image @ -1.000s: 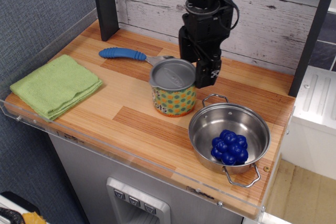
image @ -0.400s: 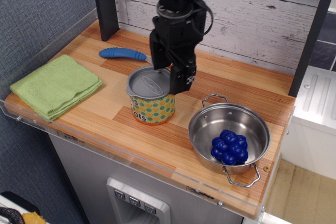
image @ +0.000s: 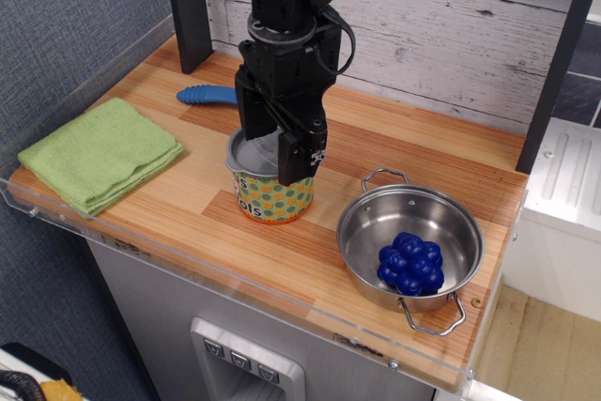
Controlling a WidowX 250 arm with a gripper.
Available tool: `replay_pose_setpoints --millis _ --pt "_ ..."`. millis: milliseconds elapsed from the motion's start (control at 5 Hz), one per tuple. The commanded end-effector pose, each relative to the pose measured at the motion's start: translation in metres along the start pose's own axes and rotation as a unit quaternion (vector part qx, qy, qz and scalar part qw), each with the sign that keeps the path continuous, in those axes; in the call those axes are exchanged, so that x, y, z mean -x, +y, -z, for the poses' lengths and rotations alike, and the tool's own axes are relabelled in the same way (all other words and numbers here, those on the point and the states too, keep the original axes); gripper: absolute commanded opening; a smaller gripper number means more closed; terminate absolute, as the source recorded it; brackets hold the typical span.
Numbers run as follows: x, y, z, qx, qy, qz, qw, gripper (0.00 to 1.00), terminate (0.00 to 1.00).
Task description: Move the jar in the middle of the table behind the bowl with the blue thing inside it
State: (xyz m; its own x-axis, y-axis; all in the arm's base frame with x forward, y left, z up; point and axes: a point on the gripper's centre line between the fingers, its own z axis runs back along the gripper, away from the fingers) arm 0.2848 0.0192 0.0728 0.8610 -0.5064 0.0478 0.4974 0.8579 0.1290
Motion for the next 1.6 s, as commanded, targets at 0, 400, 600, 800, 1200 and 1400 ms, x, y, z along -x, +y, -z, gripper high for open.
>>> replay_pose_setpoints --millis 0,400,600,800,1200,1400 --pt "-0.011 0.006 -0.037 -0.028 -0.032 -0.013 0.9990 1.00 0.00" --pt "-0.015 0.003 -0.067 0.009 -0.013 -0.026 0.9995 1.00 0.00" --pt "-0.007 0.008 -0.075 0.046 0.022 -0.049 0.9975 1.00 0.00" --pt "-0.002 0.015 -0.083 0.027 0.037 -0.076 0.9961 1.00 0.00" --pt "-0.006 0.047 -0.089 -0.001 -0.006 -0.203 0.9791 1.00 0.00" --pt "-0.013 0.057 -0.091 -0.011 0.010 -0.229 0.9732 1.00 0.00"
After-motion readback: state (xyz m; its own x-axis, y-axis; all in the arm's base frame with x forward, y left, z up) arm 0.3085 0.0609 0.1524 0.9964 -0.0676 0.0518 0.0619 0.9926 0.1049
